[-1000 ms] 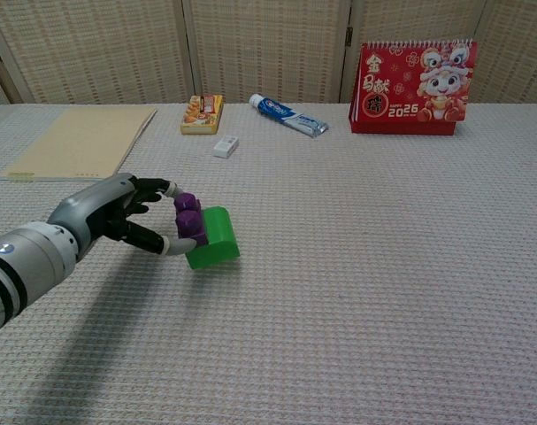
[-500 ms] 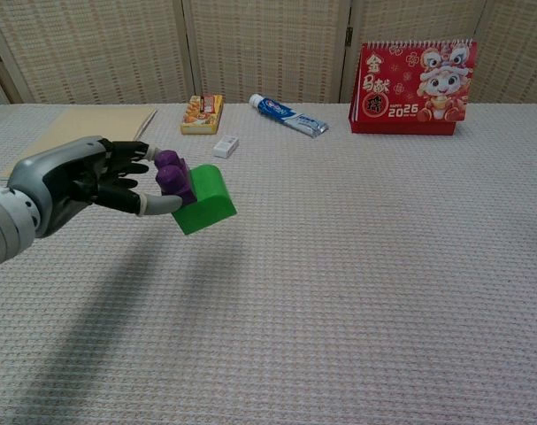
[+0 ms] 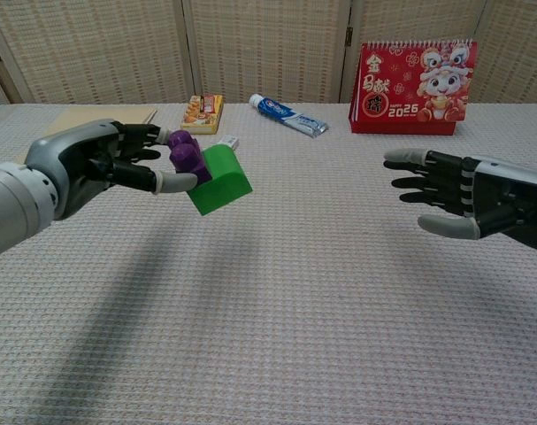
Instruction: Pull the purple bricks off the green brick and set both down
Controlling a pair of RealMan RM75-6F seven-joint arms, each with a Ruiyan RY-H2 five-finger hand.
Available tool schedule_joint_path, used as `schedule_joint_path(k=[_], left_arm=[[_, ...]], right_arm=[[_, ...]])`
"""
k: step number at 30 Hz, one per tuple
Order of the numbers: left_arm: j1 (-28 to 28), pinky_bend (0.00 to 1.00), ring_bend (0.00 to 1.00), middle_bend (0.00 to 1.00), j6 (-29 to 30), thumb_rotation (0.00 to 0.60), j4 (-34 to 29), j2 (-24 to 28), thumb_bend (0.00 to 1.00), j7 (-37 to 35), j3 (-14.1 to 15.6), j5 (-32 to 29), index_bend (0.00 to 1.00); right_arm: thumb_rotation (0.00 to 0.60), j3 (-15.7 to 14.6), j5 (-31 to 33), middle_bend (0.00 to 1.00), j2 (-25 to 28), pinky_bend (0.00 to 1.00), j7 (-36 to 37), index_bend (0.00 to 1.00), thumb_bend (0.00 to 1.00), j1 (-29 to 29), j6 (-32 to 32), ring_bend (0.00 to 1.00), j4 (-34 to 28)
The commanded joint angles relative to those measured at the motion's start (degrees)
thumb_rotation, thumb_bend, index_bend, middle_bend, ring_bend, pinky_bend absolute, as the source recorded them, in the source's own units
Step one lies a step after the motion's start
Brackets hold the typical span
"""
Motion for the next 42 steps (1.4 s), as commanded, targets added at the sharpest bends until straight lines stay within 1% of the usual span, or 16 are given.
schedule_joint_path(k=[1,7,11,13,16,23,27,30,36,42], left_arm=[[-0.28,0.0,0.0,0.12,-0.26,0.6,0.05,0.0,0.6,-0.16,-0.15,-0.4,0.72],[-0.55,0.0,0.0,0.12,-0.58,0.6,-0.45,0.47,0.6,-1.14,-0.57,-0.69,0.72],[-0.51,0.0,0.0,0.12,-0.95,0.6,-1.05,1.07,0.61,-2.03,-0.58,-0.52,0.72],[-0.53,0.0,0.0,0.12,-1.23,0.6,-1.22,1.32,0.61,-2.4,-0.47,-0.58,0.72],[-0.57,0.0,0.0,0.12,-1.58,0.6,-1.37,1.57,0.61,-2.94,-0.26,-0.49,0.72],[-0.48,0.0,0.0,0.12,-0.6,0.6,-1.1,1.1,0.61,-4.47,-0.19,1.67,0.72],[-0.62,0.0,0.0,0.12,-0.57,0.6,0.0,0.42,0.61,-5.63,0.01,3.11,0.72],[-0.74,0.0,0.0,0.12,-1.04,0.6,0.93,0.05,0.61,-6.55,0.3,3.8,0.72],[-1.16,0.0,0.0,0.12,-1.44,0.6,1.66,-0.42,0.61,-6.85,0.67,4.37,0.72],[-2.02,0.0,0.0,0.12,-1.83,0.6,2.12,-2.09,0.61,-6.56,1.39,4.97,0.72]], right_arm=[[0.6,0.11,1.46,0.0,-5.36,0.0,6.65,0.0,0.39,3.15,-1.74,0.0,5.11],[0.6,0.09,2.19,0.0,-9.87,0.0,12.96,0.0,0.39,6.23,-3.59,0.0,9.15],[0.6,0.48,2.56,0.0,-11.95,0.0,16.9,0.0,0.39,8.05,-3.77,0.0,10.76],[0.6,1.37,2.97,0.0,-12.61,0.0,19.16,0.0,0.38,9.46,-3.88,0.0,11.12],[0.6,1.43,3.26,0.0,-13.41,0.0,20.85,0.0,0.38,10.62,-4.28,0.0,11.42],[0.6,0.55,3.42,0.0,-15.28,0.0,25.35,0.0,0.38,12.14,-4.41,0.0,12.37],[0.6,-0.29,2.97,0.0,-15.98,0.0,30.05,0.0,0.38,13.04,-4.11,0.0,12.77],[0.6,-0.94,2.54,0.0,-16.59,0.0,33.63,0.0,0.38,13.69,-3.49,0.0,14.19],[0.6,-1.57,2.9,0.0,-18.24,0.0,37.02,0.0,0.38,14.1,-3.14,0.0,17.57],[0.6,-2.42,3.11,0.0,-21.22,0.0,41.29,0.0,0.38,14.43,-3.28,0.0,21.37]])
